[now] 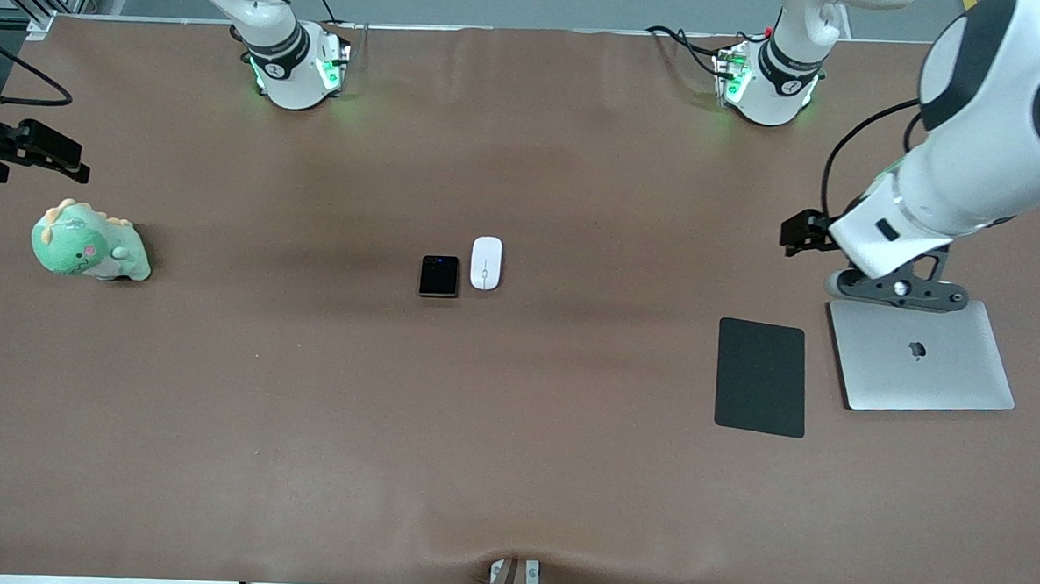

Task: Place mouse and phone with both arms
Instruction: 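Move the left gripper over the white mouse, then lower the left gripper and close it on the white mouse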

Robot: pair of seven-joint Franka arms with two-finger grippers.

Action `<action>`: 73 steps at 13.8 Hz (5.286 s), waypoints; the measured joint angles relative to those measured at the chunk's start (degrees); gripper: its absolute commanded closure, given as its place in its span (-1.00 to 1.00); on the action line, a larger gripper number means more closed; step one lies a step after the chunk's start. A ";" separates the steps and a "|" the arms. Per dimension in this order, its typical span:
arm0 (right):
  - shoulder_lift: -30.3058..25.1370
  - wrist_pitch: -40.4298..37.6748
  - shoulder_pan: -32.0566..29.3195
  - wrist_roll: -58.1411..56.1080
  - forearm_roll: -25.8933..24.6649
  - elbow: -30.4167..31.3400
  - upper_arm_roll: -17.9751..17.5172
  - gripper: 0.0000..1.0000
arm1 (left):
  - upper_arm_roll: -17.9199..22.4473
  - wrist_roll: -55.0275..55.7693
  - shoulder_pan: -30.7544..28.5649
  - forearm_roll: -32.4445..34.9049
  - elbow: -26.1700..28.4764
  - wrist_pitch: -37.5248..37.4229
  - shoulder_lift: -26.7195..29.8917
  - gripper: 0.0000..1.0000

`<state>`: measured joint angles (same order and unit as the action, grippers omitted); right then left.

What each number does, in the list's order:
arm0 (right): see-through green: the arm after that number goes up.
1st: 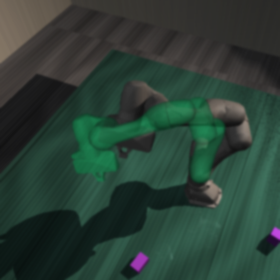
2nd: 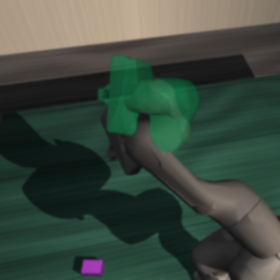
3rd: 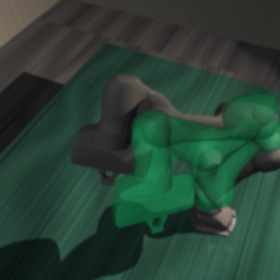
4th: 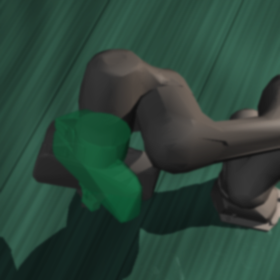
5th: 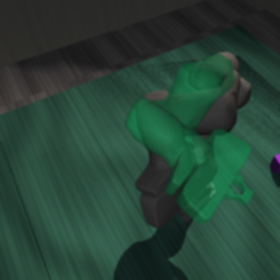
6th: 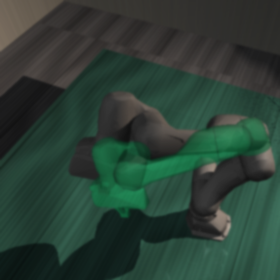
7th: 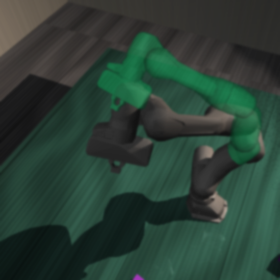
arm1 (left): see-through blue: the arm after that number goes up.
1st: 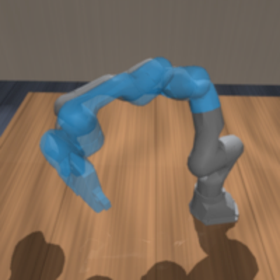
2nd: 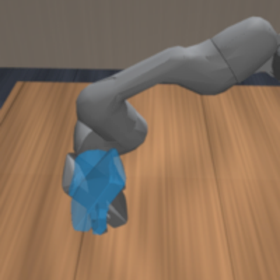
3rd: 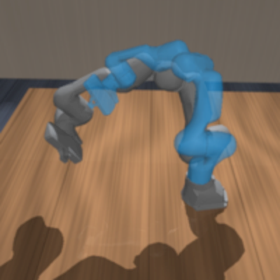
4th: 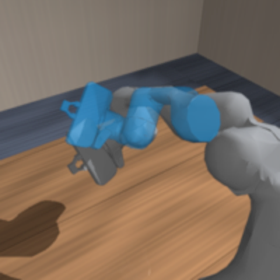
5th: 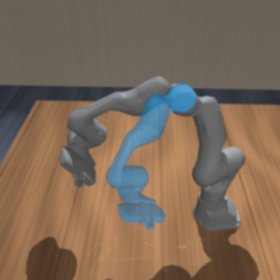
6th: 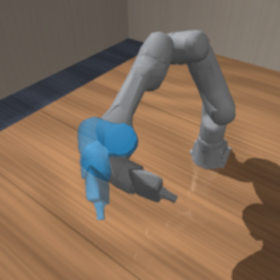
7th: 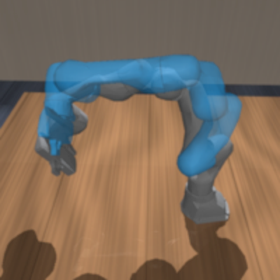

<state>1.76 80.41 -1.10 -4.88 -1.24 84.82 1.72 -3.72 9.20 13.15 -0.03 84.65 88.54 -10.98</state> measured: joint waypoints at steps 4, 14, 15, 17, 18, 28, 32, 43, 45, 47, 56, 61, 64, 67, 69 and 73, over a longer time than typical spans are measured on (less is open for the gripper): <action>0.00 0.01 0.00 0.00 0.00 0.03 -0.01 -1.00 | -0.12 7.43 5.56 -0.04 0.00 5.81 -3.01 -1.00; 0.00 0.02 0.01 0.00 0.00 0.12 -0.03 -1.00 | -0.30 19.47 17.67 -0.04 -0.05 21.28 -13.49 -1.00; 0.00 0.02 0.00 0.00 0.00 0.13 -0.03 -1.00 | -0.30 21.63 18.72 -0.04 -0.07 23.40 -14.68 -1.00; 0.00 0.04 0.01 0.00 0.00 0.13 -0.03 -1.00 | -0.31 24.65 20.46 -0.04 -0.15 27.01 -16.55 -1.00; 0.00 0.07 0.01 0.00 0.00 0.14 -0.04 -1.00 | -0.30 25.63 21.31 -0.04 -0.18 28.22 -17.28 -1.00; 0.00 0.11 0.01 -0.01 0.00 0.15 -0.06 -1.00 | -0.27 31.77 26.13 -0.04 -0.38 35.92 -21.31 -1.00; 0.00 0.11 0.01 -0.01 0.00 0.16 -0.07 -1.00 | -0.24 33.41 27.93 -0.04 -2.40 37.98 -23.59 -1.00; 0.03 0.23 0.01 -0.02 0.00 0.29 -0.08 -1.00 | 0.05 39.16 33.45 -0.04 -3.52 40.42 -28.68 -1.00; 0.03 0.25 0.01 -0.02 0.00 0.31 -0.09 -1.00 | 0.06 39.18 34.41 -0.04 -3.54 42.46 -30.06 -1.00; 0.03 0.26 0.01 -0.02 0.00 0.32 -0.09 -1.00 | 0.07 39.18 35.55 -0.04 -3.54 43.20 -31.71 -1.00; 0.04 0.26 0.01 -0.02 0.00 0.37 -0.09 -1.00 | 0.09 39.18 38.30 -0.02 -3.53 43.58 -36.86 -1.00; 0.04 0.27 0.01 -0.02 0.00 0.37 -0.09 -1.00 | 0.09 39.18 39.04 1.03 -3.54 46.60 -39.36 -1.00; 0.04 0.28 0.01 -0.02 0.00 0.37 -0.09 -1.00 | 0.10 39.18 39.26 1.04 -3.54 47.04 -39.84 -1.00; 0.04 0.28 0.01 -0.02 0.00 0.37 -0.09 -1.00 | 0.09 39.18 39.47 1.06 -3.54 47.05 -39.85 0.03; 0.04 0.30 0.01 -0.02 0.00 0.37 -0.10 -1.00 | 0.10 39.18 39.48 1.06 -3.54 47.04 -39.85 1.00; 0.04 0.45 0.17 -0.06 0.00 0.37 -0.42 -1.00 | 0.12 39.18 39.45 1.06 -3.86 45.83 -39.81 1.00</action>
<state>1.80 80.85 -0.93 -4.94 -1.24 85.19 1.30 -3.59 48.39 52.60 1.03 80.79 134.38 -50.79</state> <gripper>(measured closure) 0.000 0.392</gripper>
